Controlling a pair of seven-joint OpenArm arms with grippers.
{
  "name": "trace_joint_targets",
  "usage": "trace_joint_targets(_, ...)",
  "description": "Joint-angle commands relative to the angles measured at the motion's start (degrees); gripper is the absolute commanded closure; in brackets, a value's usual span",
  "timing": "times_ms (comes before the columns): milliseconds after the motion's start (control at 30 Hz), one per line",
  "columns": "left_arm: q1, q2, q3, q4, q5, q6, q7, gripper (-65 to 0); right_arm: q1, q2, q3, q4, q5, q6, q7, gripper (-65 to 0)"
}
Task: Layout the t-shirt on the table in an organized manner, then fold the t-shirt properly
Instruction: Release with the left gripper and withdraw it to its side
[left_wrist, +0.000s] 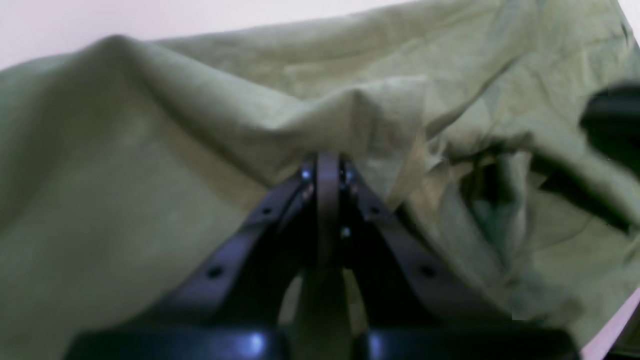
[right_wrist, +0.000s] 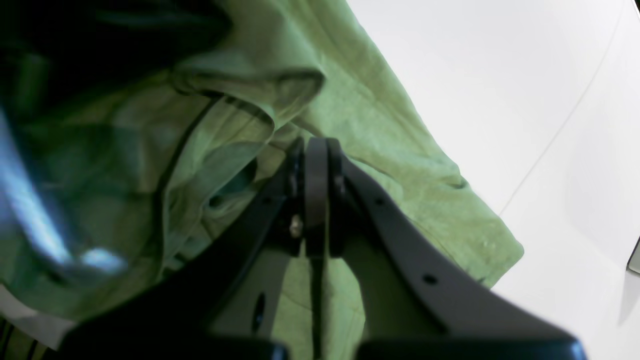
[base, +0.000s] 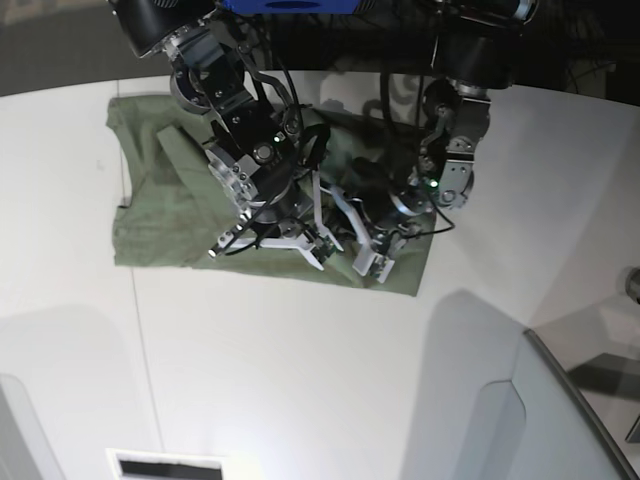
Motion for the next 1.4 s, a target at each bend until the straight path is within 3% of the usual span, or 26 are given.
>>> trace_joint_targets(0,-2.0,1.1,0.1,0.5,-0.7,-0.1,-1.3,0.0,0.6,-0.5,0.1,1.0,-0.5,-0.2,0.9,0.0)
trace_joint_targets(400,-16.2,10.0,0.2,-13.1,-0.7,-0.2,-3.0,0.0,0.6,-0.5,0.1,0.9,-0.3,-0.2,0.9,0.0)
trace_joint_targets(500,-19.4,10.7,3.0,-17.2,-0.9,-0.1,-9.0,0.0,0.6,-0.5,0.1,0.9,-0.3,-0.2,0.9,0.0)
trace_joint_targets(633,-21.2,10.3,4.5,-16.5,-1.1,-0.1,-9.8,0.0,0.6,-0.9,0.0,1.2,-0.2,-0.1,0.9,-0.5)
trace_joint_targets(700,-19.8,7.3,3.0,-12.6,-1.1,-0.1,-9.7,0.0,0.6,-1.1,-0.1,1.3,-0.1,-0.1,0.8,-5.0)
trace_joint_targets(767,-17.5,4.8,0.0,-9.3,-1.1,-0.1,-9.7,0.0,0.6,-1.7,-0.3,1.3,1.2,-0.1,0.8,-14.6)
trace_joint_targets(867,-13.4,-0.6,-6.0,-4.9,-1.1,-0.3,-7.7,0.0,2.4,-1.6,0.0,1.0,10.4,0.0,1.1,-31.8)
trace_joint_targets(933,-10.6,-3.6,-9.4,-2.6,-1.1,-0.5,-5.6,0.0,4.9,-0.8,0.0,0.3,17.8,0.5,1.0,-38.0)
trace_joint_targets(1133,4.4,-12.2,-22.6,7.5,-1.1,-1.2,-5.1,0.0,14.0,1.2,0.1,-11.1,39.7,2.3,1.4,-35.1)
trace_joint_targets(1367,15.6,-12.6,-41.3,10.5,-1.1,-11.2,-5.2,0.0,16.2,0.9,5.9,-19.8,43.1,2.3,6.8,-35.0)
